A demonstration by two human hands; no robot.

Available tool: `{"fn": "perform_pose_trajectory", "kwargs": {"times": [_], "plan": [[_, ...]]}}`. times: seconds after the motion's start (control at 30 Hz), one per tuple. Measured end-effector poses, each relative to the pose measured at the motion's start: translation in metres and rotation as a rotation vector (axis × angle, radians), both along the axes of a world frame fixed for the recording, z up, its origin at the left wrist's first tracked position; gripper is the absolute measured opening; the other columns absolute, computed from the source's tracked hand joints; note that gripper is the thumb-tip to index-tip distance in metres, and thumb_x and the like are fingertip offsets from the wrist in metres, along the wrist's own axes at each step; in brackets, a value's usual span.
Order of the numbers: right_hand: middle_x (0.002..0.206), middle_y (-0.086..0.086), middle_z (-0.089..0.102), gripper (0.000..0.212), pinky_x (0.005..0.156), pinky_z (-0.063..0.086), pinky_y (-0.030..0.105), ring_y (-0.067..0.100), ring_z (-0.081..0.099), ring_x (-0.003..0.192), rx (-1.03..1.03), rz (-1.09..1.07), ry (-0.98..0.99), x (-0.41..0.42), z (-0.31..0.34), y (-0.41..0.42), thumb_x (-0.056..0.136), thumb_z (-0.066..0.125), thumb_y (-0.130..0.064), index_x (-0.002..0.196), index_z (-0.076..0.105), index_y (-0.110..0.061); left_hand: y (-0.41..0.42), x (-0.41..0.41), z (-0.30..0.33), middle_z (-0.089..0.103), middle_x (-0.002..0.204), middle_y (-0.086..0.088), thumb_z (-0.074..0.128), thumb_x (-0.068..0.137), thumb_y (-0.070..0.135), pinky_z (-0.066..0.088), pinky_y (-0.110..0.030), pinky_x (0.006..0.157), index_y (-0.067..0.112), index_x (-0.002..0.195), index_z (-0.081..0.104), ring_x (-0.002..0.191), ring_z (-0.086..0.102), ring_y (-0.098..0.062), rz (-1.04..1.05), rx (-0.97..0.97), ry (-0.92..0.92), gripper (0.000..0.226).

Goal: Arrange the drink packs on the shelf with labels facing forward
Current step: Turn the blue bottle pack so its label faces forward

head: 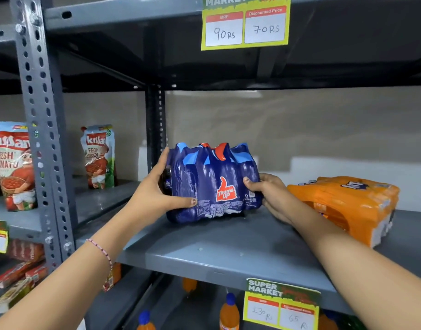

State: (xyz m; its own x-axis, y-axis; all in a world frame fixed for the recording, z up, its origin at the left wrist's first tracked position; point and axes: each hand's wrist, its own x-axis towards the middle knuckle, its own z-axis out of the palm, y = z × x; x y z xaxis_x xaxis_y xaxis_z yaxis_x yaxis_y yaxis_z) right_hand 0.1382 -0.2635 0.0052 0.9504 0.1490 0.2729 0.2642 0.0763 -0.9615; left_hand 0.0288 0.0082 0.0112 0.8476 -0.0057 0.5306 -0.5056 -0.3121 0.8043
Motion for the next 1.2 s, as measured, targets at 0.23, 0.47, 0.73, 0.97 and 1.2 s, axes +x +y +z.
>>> {"fn": "perform_pose_trajectory", "kwargs": {"times": [0.23, 0.47, 0.73, 0.97, 1.2], "plan": [[0.114, 0.005, 0.081, 0.032, 0.091, 0.059, 0.040, 0.020, 0.077, 0.102, -0.014, 0.162, 0.032, -0.019, 0.009, -0.006, 0.096, 0.065, -0.034, 0.119, 0.073, -0.013, 0.002, -0.002, -0.009, 0.038, 0.154, 0.014, 0.095, 0.049, 0.016, 0.046, -0.040, 0.107, 0.064, 0.142, 0.029, 0.136, 0.046, -0.010, -0.017, 0.105, -0.046, 0.124], [0.120, 0.016, 0.074, 0.067, 0.108, 0.048, 0.050, 0.033, 0.065, 0.117, 0.212, -0.030, 0.133, -0.007, 0.008, -0.001, 0.092, 0.048, -0.070, 0.103, 0.070, -0.007, 0.016, 0.006, -0.006, 0.063, 0.131, 0.018, 0.096, 0.047, 0.021, 0.046, -0.039, 0.104, 0.046, 0.135, 0.054, 0.122, 0.058, -0.008, 0.053, 0.030, 0.053, 0.101], [0.048, 0.007, 0.052, 0.068, 0.059, 0.039, 0.030, 0.024, 0.047, 0.053, 0.230, -0.008, 0.190, -0.014, 0.010, -0.001, 0.101, 0.036, -0.057, 0.050, 0.036, -0.011, -0.011, 0.036, -0.005, 0.075, 0.069, -0.005, 0.080, 0.078, 0.033, 0.061, -0.034, 0.072, 0.010, 0.083, 0.078, 0.060, 0.070, -0.019, 0.486, 0.143, 0.129, 0.024], [0.052, 0.013, 0.066, 0.075, 0.062, 0.052, 0.033, 0.026, 0.063, 0.045, 0.139, 0.220, 0.209, -0.024, 0.011, 0.002, 0.095, 0.042, -0.064, 0.044, 0.048, -0.010, -0.015, 0.023, -0.006, 0.078, 0.100, 0.000, 0.085, 0.042, 0.067, 0.055, -0.036, 0.087, 0.023, 0.103, 0.074, 0.090, 0.072, -0.016, -0.327, -0.206, 0.349, 0.076], [0.067, 0.011, 0.074, 0.057, 0.062, 0.054, 0.032, 0.022, 0.069, 0.060, 0.176, 0.081, 0.116, -0.015, 0.011, -0.001, 0.099, 0.048, -0.053, 0.065, 0.063, -0.009, -0.001, 0.018, 0.010, 0.079, 0.105, 0.003, 0.096, 0.044, 0.026, 0.059, -0.025, 0.078, 0.025, 0.117, 0.067, 0.100, 0.074, -0.013, -0.176, -0.089, 0.151, 0.079]]}}
